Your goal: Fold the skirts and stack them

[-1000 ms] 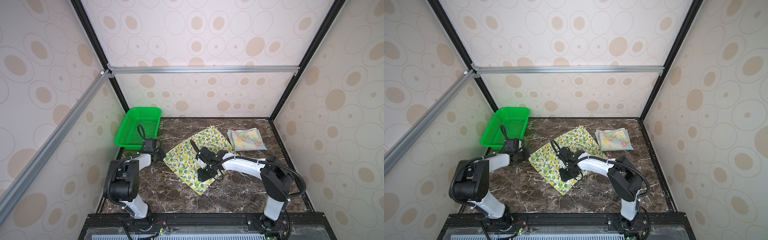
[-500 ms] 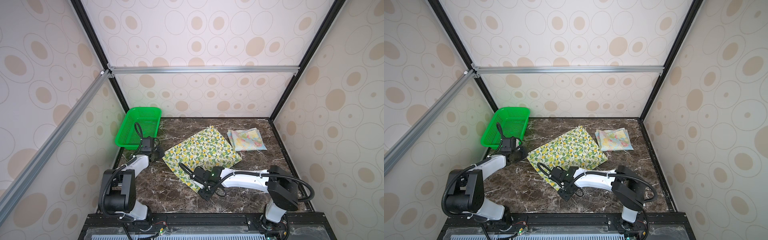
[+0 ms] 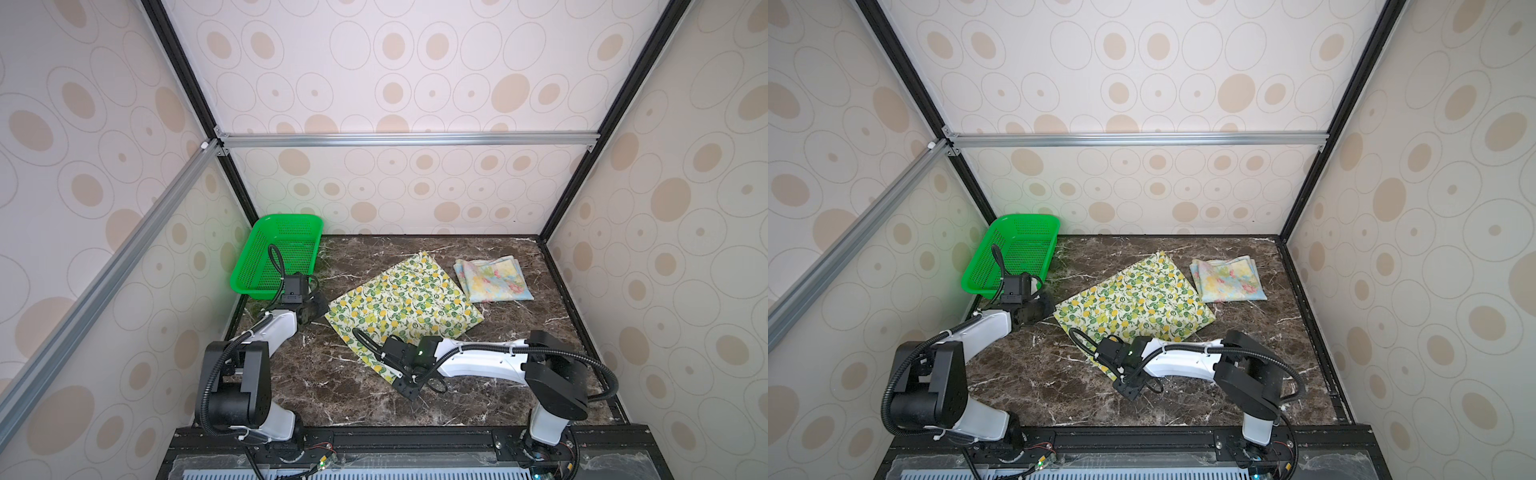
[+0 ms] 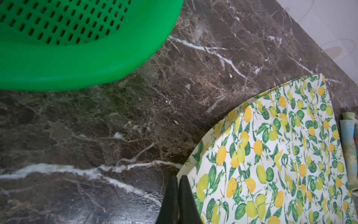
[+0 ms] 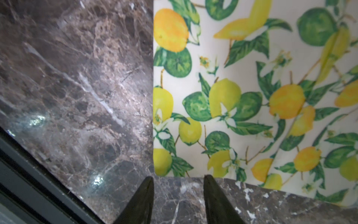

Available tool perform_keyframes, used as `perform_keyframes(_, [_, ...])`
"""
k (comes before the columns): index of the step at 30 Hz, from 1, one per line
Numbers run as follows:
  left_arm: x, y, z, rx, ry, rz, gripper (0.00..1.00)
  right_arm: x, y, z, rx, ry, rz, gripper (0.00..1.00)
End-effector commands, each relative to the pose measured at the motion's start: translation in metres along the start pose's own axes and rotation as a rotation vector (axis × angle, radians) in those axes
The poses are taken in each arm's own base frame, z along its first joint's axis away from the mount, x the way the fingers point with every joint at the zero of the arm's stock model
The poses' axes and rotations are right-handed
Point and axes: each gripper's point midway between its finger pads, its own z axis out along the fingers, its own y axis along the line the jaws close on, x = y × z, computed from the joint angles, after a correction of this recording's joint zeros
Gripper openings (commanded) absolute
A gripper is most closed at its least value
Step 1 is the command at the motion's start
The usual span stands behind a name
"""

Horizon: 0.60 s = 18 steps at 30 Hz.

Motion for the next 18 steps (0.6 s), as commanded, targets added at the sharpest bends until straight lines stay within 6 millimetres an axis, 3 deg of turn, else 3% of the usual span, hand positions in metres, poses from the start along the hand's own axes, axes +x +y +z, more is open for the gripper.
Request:
perform_keyframes(1, [-0.009, -0.001, -0.001, 0.001, -0.018, -0.001, 0.00, -0.010, 0.006, 0.001, -0.002, -0.011, -0.049, 0.43])
perform_keyframes(6, [-0.006, 0.000, 0.002, 0.002, -0.006, -0.001, 0.00, -0.010, 0.008, 0.007, -0.008, 0.004, -0.072, 0.38])
perform_keyframes(18, [-0.004, 0.002, 0.004, -0.007, 0.002, 0.004, 0.00, -0.006, 0.010, 0.020, -0.009, 0.046, -0.099, 0.37])
